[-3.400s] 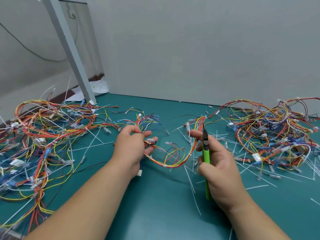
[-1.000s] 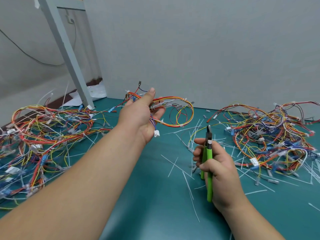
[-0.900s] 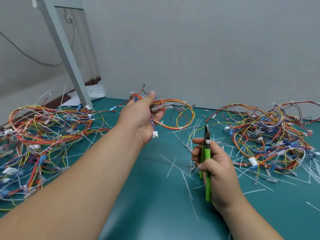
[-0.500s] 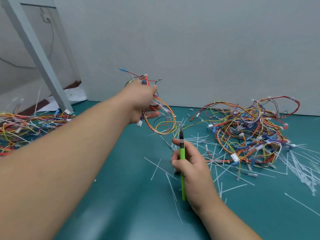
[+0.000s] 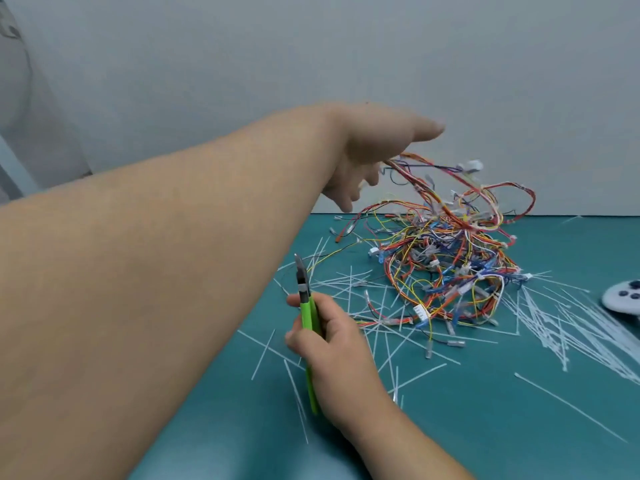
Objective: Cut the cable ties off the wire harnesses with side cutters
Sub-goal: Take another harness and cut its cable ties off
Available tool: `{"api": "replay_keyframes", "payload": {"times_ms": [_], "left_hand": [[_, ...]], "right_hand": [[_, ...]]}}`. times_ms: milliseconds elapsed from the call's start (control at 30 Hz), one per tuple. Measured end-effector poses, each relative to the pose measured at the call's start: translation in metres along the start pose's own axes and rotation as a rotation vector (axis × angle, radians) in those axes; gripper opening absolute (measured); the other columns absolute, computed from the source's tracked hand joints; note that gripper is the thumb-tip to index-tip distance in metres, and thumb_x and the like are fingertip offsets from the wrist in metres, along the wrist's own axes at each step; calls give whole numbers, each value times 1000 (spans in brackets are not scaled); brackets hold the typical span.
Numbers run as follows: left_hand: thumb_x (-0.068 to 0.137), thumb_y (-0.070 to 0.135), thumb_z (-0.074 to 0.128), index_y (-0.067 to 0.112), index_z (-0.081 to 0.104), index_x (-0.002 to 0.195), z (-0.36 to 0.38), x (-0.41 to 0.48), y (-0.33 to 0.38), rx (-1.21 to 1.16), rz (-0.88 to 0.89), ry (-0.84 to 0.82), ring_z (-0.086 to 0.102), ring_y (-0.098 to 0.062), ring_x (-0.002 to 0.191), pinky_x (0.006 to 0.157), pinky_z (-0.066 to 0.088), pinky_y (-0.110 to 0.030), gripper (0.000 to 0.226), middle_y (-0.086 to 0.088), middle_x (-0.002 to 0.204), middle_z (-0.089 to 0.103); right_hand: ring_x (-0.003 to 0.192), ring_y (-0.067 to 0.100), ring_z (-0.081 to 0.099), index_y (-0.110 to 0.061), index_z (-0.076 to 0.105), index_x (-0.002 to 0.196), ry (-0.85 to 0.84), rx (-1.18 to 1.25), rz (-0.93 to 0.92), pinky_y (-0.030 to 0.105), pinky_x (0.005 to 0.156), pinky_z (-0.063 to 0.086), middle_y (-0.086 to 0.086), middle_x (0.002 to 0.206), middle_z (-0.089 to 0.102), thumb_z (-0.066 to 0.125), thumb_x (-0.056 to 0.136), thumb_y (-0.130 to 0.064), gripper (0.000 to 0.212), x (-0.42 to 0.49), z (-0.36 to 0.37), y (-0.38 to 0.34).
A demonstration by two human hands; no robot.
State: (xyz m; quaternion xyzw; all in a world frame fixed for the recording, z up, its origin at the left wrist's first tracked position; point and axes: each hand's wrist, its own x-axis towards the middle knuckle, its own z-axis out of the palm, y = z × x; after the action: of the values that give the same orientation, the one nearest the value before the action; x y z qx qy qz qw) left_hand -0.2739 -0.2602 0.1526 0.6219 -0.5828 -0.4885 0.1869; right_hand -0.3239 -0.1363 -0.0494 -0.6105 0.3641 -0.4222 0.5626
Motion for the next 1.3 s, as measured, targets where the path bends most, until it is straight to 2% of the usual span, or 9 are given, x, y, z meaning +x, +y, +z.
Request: {"api": "replay_keyframes", "payload": {"times_ms": [133, 233, 367, 533, 700, 800, 933, 1067, 1300], "left_hand": [[96, 70, 43, 32, 47, 147, -9, -15, -27, 374, 39, 81, 60, -32, 122, 106, 47, -49, 64, -11, 141, 58], [95, 60, 56, 28, 65, 117, -32, -31, -83, 352, 118, 282, 73, -19, 93, 86, 57, -38, 40, 4, 107, 74], [93, 48, 61, 25, 71, 96, -72, -64, -176, 334, 52, 624, 74, -26, 88, 79, 59, -40, 25, -2, 96, 76], [87, 58, 61, 34, 59, 134, -112, -120, -286, 641, -279, 832, 60, -31, 116, 99, 50, -42, 53, -7, 127, 64], [79, 86, 42, 42, 35, 150, -118, -152, -350, 862, -661, 671, 38, -42, 140, 112, 34, -58, 84, -10, 153, 44], [83, 77, 50, 40, 40, 146, -111, -154, -359, 901, -606, 675, 39, -40, 140, 111, 32, -60, 74, -8, 148, 50], [90, 55, 60, 38, 47, 137, -105, -150, -355, 866, -488, 848, 49, -36, 128, 105, 37, -56, 52, -4, 135, 57], [91, 38, 62, 32, 34, 142, -107, -145, -348, 832, -467, 964, 48, -39, 128, 102, 36, -58, 58, -5, 138, 56], [95, 23, 59, 37, 67, 117, -136, -147, -335, 737, -269, 1210, 61, -29, 111, 94, 43, -47, 27, 4, 110, 74]], "right_hand": [[73, 11, 45, -42, 65, 105, 19, -8, -21, 27, 69, 41, -6, 79, 50, 60, 64, -47, 41, 0, -1, 2], [72, 8, 50, -29, 67, 103, 82, 52, -28, 19, 67, 42, -10, 76, 55, 63, 60, -51, 49, 2, 0, 4], [78, 6, 60, -21, 68, 111, 147, 23, -42, 21, 76, 47, -11, 82, 66, 69, 57, -56, 65, 5, -1, 9], [79, 11, 57, -23, 71, 106, 57, -2, -87, 35, 77, 47, 7, 88, 66, 73, 61, -53, 53, 2, 0, 10], [76, 16, 54, -28, 73, 105, 41, 20, -96, 42, 81, 45, -3, 81, 61, 79, 76, -25, 30, 3, -1, 15], [79, 19, 54, -28, 74, 108, 32, 1, -112, 45, 84, 45, -4, 82, 62, 70, 89, -7, 28, 2, -3, 21], [80, 18, 55, -30, 74, 110, 9, -6, -111, 29, 75, 50, -7, 83, 64, 71, 86, -12, 29, 3, -4, 21], [82, 19, 56, -29, 74, 111, -8, 21, -101, 21, 72, 51, -7, 84, 65, 74, 84, -13, 31, 4, -6, 21], [81, 19, 55, -29, 74, 112, -25, 29, -99, 20, 71, 49, -5, 83, 64, 83, 68, -27, 45, 3, -5, 17]]}}
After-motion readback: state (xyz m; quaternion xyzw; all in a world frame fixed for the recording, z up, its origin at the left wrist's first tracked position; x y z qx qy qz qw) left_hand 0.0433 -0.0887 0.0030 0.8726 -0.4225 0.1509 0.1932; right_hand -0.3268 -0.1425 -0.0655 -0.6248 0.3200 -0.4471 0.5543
